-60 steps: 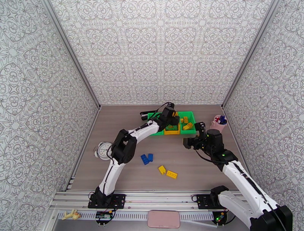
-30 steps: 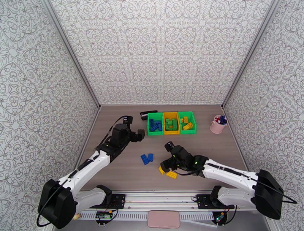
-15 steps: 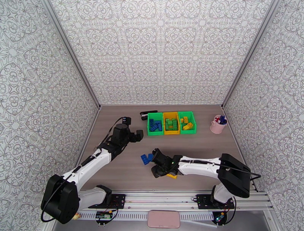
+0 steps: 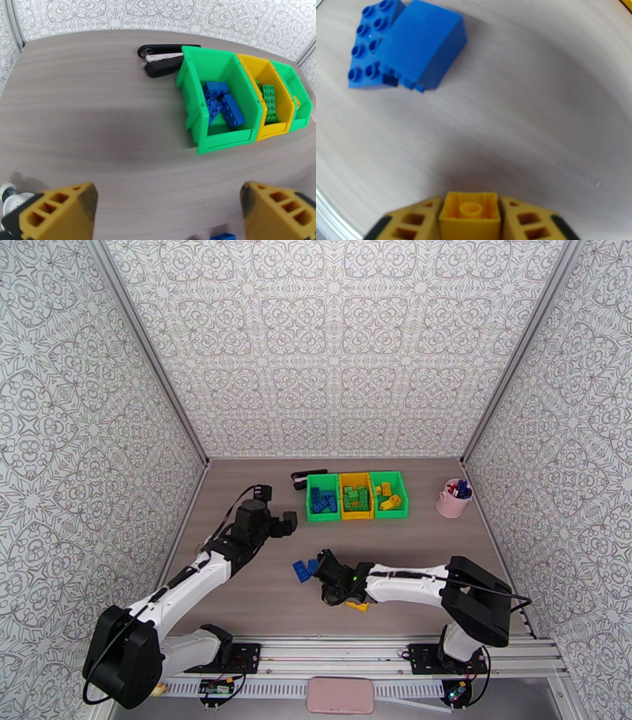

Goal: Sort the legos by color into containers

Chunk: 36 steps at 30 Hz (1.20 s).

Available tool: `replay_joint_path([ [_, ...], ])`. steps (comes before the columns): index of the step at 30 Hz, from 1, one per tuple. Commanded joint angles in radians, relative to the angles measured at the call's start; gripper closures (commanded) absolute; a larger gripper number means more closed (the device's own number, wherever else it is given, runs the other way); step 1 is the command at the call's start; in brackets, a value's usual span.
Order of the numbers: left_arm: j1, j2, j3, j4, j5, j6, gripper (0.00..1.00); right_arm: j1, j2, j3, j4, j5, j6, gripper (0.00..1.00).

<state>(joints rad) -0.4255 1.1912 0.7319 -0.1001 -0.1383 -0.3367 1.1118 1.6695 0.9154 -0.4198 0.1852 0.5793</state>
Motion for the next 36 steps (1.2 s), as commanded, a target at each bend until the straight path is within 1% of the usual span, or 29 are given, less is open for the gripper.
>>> replay_joint_path([
  [1, -0.038, -0.056, -0.036, 0.024, -0.071, 0.001, 0.0, 0.003, -0.046, -0.003, 0.035, 0.041, -0.017, 0.66],
  [6, -0.147, -0.16, -0.115, 0.06, -0.181, -0.012, 0.0, -0.004, -0.139, -0.021, 0.085, 0.112, -0.053, 0.67],
  [9, -0.231, -0.208, -0.137, 0.067, -0.263, -0.026, 0.0, -0.024, -0.224, -0.059, 0.16, 0.14, -0.087, 0.68],
  [12, -0.336, -0.244, -0.151, 0.066, -0.351, -0.048, 0.0, -0.059, -0.307, -0.102, 0.228, 0.16, -0.112, 0.69],
  [15, -0.428, -0.263, -0.183, 0.095, -0.42, -0.08, 0.01, -0.106, -0.385, -0.145, 0.279, 0.171, -0.14, 0.7],
  [18, -0.505, -0.249, -0.245, 0.201, -0.474, -0.08, 0.0, -0.179, -0.451, -0.186, 0.331, 0.152, -0.147, 0.72],
  [22, -0.572, -0.197, -0.286, 0.327, -0.467, -0.043, 0.0, -0.281, -0.502, -0.197, 0.349, 0.122, -0.197, 0.72],
  [25, -0.603, -0.158, -0.293, 0.374, -0.467, -0.012, 0.0, -0.364, -0.497, -0.2, 0.384, 0.111, -0.239, 0.72],
  [30, -0.635, -0.128, -0.271, 0.365, -0.462, -0.017, 0.0, -0.524, -0.443, -0.151, 0.404, 0.079, -0.278, 0.72],
  [33, -0.637, -0.111, -0.272, 0.374, -0.454, -0.02, 0.0, -0.619, -0.367, -0.076, 0.372, 0.061, -0.274, 0.72],
  [36, -0.637, -0.091, -0.26, 0.366, -0.446, -0.019, 0.0, -0.704, -0.276, -0.013, 0.378, 0.035, -0.268, 0.72],
])
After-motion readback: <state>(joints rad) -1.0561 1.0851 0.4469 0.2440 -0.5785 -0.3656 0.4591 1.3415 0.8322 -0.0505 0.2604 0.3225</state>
